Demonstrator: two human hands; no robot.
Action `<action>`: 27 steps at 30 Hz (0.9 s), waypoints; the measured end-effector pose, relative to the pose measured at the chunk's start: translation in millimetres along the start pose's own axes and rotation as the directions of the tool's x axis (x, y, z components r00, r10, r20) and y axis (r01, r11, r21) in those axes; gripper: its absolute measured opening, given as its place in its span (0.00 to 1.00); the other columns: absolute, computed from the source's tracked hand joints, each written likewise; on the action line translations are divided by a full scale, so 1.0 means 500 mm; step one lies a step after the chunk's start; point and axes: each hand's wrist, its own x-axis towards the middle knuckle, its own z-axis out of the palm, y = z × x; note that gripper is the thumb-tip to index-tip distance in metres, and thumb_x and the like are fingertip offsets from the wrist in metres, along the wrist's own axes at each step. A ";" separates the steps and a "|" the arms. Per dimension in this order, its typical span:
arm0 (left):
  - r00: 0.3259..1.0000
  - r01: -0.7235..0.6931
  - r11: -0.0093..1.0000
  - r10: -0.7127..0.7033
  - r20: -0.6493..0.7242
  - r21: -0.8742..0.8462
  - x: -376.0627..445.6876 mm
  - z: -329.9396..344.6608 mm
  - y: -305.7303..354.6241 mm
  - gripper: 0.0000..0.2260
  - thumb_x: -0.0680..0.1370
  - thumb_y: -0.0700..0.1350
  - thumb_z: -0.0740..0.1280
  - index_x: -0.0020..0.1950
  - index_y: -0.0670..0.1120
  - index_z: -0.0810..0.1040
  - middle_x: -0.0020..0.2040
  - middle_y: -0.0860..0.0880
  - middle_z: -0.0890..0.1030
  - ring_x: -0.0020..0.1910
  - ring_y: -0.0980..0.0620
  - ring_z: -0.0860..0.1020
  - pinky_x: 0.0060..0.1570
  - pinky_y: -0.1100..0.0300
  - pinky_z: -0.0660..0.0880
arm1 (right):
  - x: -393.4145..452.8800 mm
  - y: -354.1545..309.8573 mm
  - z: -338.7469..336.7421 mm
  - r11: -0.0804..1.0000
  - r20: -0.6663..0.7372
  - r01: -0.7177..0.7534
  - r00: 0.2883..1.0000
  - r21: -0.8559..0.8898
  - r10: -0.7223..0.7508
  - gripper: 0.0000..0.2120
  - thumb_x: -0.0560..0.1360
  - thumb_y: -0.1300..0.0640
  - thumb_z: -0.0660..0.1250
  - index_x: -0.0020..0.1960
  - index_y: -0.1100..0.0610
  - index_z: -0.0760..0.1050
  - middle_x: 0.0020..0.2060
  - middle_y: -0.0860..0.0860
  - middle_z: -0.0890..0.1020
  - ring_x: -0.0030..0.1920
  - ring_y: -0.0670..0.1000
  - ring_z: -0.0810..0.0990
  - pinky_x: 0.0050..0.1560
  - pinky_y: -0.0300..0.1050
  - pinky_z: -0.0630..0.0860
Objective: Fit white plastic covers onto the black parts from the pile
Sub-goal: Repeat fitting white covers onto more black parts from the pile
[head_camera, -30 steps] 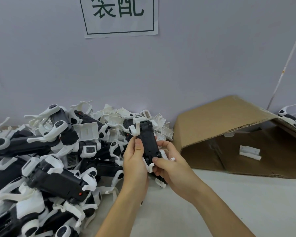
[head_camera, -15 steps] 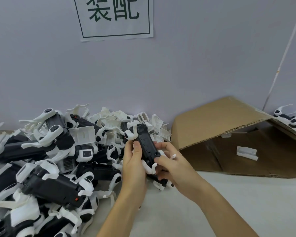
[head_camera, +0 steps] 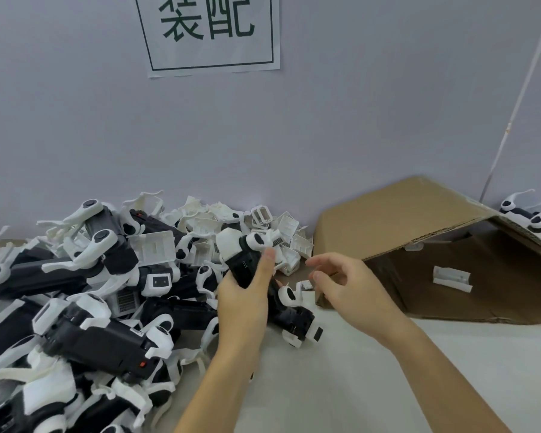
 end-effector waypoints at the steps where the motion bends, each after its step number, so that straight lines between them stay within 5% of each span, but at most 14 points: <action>1: 0.999 0.047 0.998 -0.047 -0.002 -0.032 0.006 -0.002 -0.001 0.15 0.72 0.62 0.72 0.43 0.50 0.84 0.41 0.50 0.86 0.42 0.53 0.85 0.42 0.58 0.78 | 0.001 0.005 0.006 1.000 -0.019 -0.004 1.000 -0.017 0.004 0.09 0.80 0.57 0.65 0.53 0.44 0.80 0.46 0.42 0.83 0.43 0.37 0.79 0.41 0.26 0.72; 5: 0.996 0.061 0.995 -0.066 -0.063 -0.085 0.024 -0.018 0.000 0.07 0.79 0.48 0.69 0.50 0.45 0.83 0.44 0.48 0.87 0.47 0.48 0.85 0.49 0.52 0.80 | 0.015 0.017 0.034 0.998 -0.033 -0.017 0.999 -0.057 0.015 0.10 0.80 0.58 0.64 0.52 0.45 0.79 0.48 0.41 0.84 0.47 0.39 0.80 0.42 0.24 0.71; 11: 0.985 -0.064 0.998 0.060 -0.162 -0.015 0.029 -0.032 -0.006 0.04 0.78 0.48 0.72 0.50 0.49 0.82 0.39 0.56 0.86 0.40 0.58 0.84 0.41 0.63 0.77 | 0.097 -0.003 0.094 0.926 0.138 0.035 0.990 -0.376 0.018 0.19 0.78 0.70 0.58 0.61 0.59 0.81 0.54 0.54 0.82 0.49 0.47 0.79 0.48 0.31 0.72; 19: 0.987 -0.046 0.998 0.040 -0.155 -0.041 0.034 -0.034 -0.005 0.02 0.78 0.46 0.72 0.48 0.49 0.82 0.39 0.55 0.86 0.40 0.58 0.84 0.45 0.58 0.80 | 0.204 -0.027 0.070 0.631 0.399 0.182 0.890 -0.755 0.221 0.16 0.75 0.66 0.71 0.60 0.53 0.82 0.59 0.55 0.80 0.55 0.54 0.80 0.55 0.46 0.79; 27: 0.994 -0.004 0.999 -0.001 -0.113 -0.044 0.032 -0.032 -0.003 0.03 0.77 0.47 0.72 0.47 0.49 0.82 0.40 0.52 0.86 0.45 0.51 0.85 0.52 0.51 0.81 | 0.235 -0.021 0.087 0.627 0.487 0.201 0.810 -0.753 0.326 0.14 0.77 0.68 0.68 0.57 0.53 0.85 0.56 0.48 0.85 0.57 0.50 0.82 0.56 0.43 0.79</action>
